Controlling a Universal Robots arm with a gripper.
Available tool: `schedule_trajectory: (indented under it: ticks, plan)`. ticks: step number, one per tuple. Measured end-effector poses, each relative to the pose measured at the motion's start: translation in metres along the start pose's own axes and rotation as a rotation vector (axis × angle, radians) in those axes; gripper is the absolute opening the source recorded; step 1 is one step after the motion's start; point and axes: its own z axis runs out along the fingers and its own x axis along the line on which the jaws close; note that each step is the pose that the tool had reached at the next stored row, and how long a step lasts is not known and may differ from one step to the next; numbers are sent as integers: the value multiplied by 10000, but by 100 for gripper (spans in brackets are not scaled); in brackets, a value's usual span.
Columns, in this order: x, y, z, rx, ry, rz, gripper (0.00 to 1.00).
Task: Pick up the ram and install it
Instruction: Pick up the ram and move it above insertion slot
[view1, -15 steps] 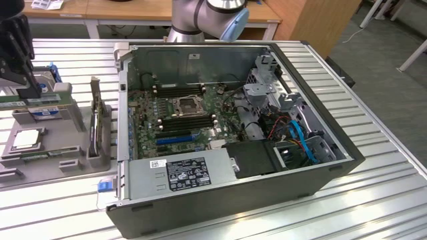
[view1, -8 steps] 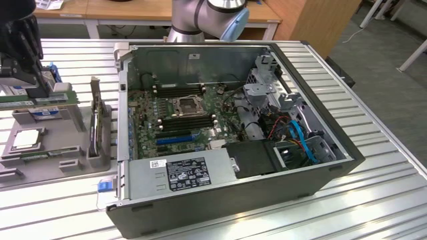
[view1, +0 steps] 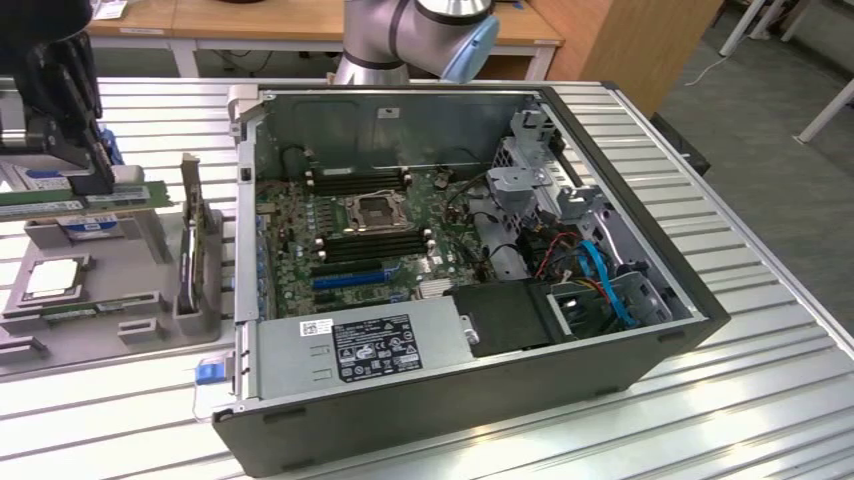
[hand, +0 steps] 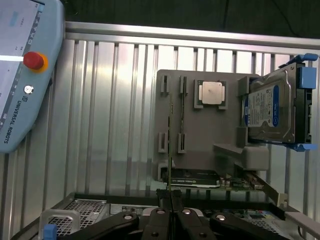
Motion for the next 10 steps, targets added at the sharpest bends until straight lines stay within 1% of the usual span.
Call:
schedule_trajectory:
  ticks: [5,10]
  plan:
    - [3,-78,-3,-4,0,-1,11]
    - [5,-133,-6,-5,0,0,11]
